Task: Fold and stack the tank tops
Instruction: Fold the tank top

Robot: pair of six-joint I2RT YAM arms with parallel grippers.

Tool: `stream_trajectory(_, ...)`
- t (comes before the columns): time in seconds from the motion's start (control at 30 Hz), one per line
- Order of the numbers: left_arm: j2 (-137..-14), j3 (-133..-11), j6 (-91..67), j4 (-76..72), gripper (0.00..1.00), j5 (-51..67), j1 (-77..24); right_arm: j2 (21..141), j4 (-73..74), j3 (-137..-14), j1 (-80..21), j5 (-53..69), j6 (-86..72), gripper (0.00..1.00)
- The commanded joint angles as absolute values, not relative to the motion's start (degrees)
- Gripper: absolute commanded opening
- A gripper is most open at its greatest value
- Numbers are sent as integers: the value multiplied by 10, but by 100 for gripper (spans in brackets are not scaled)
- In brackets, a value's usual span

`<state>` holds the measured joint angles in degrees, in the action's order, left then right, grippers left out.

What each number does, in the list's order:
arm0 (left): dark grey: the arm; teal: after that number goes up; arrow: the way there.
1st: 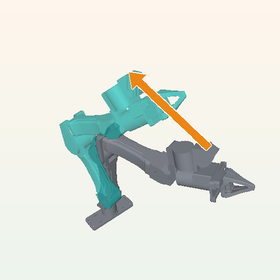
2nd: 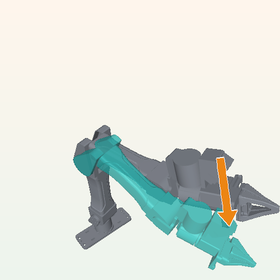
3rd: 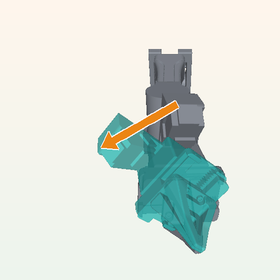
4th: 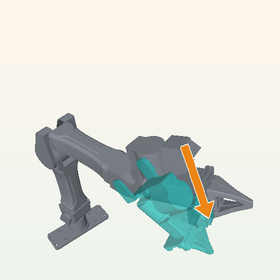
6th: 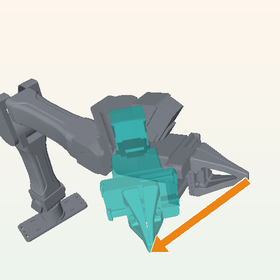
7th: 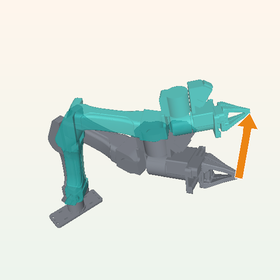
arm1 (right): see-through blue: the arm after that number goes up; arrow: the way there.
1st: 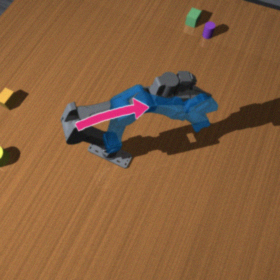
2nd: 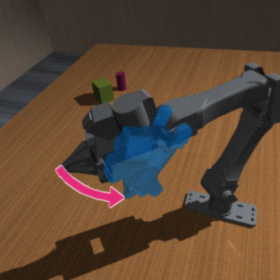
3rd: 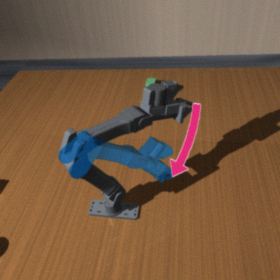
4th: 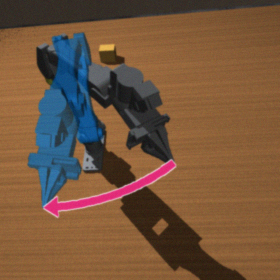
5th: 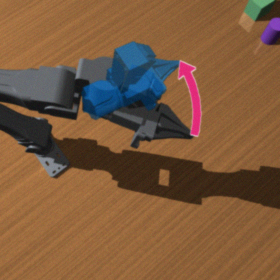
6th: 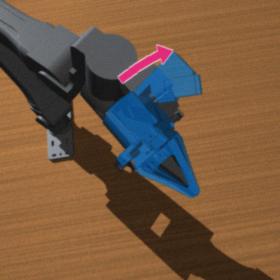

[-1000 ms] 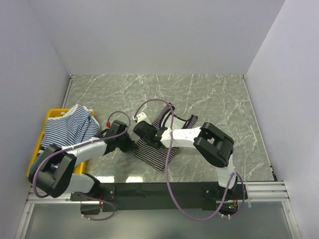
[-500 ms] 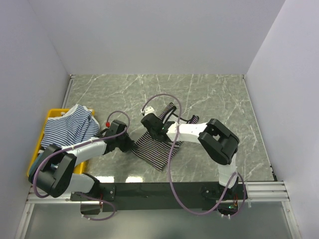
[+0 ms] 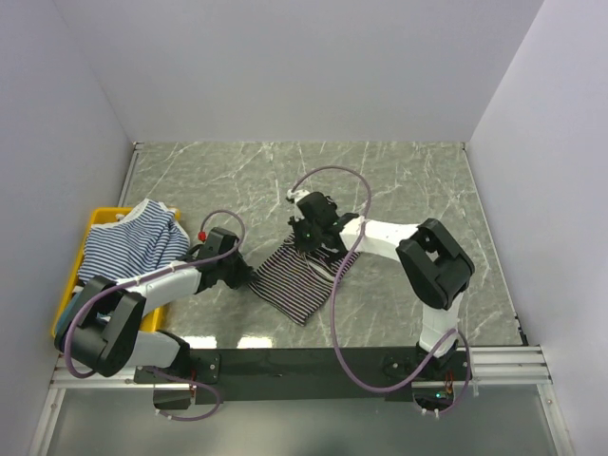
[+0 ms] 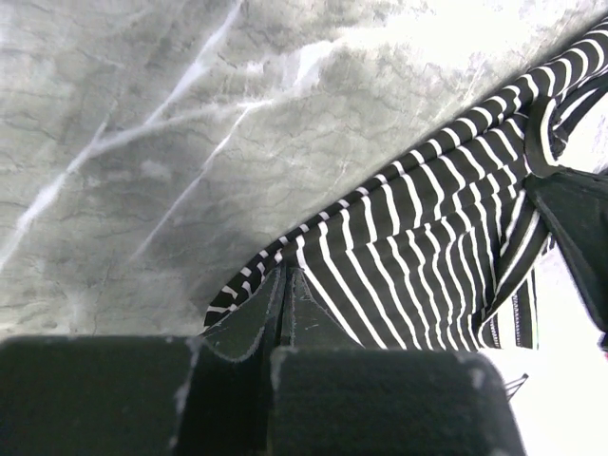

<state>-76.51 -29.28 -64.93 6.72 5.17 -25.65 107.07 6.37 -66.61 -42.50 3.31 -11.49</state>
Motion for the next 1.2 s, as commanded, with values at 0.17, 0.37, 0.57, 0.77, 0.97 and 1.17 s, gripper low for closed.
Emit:
stream_trajectory(0.17,-757,-302,-614,95,1,40,-233,1086,10,-671,-347,255,-191,0)
stream_trajectory(0.37,-751,-314,-596,112,1,33,-209,1117,-4,-681,-315,300,-223,0)
stream_trajectory(0.57,-755,-337,-577,118,1,37,-193,1130,14,-677,-313,278,-255,5)
stream_trajectory(0.77,-755,-379,-540,124,4,63,-193,1085,6,-653,-313,222,-267,29)
stream_trajectory(0.97,-721,-442,-512,170,23,54,-228,983,-21,-608,-314,109,-263,39)
stream_trajectory(1.17,-730,-477,-551,176,30,26,-360,859,-25,-551,-332,5,-236,45)
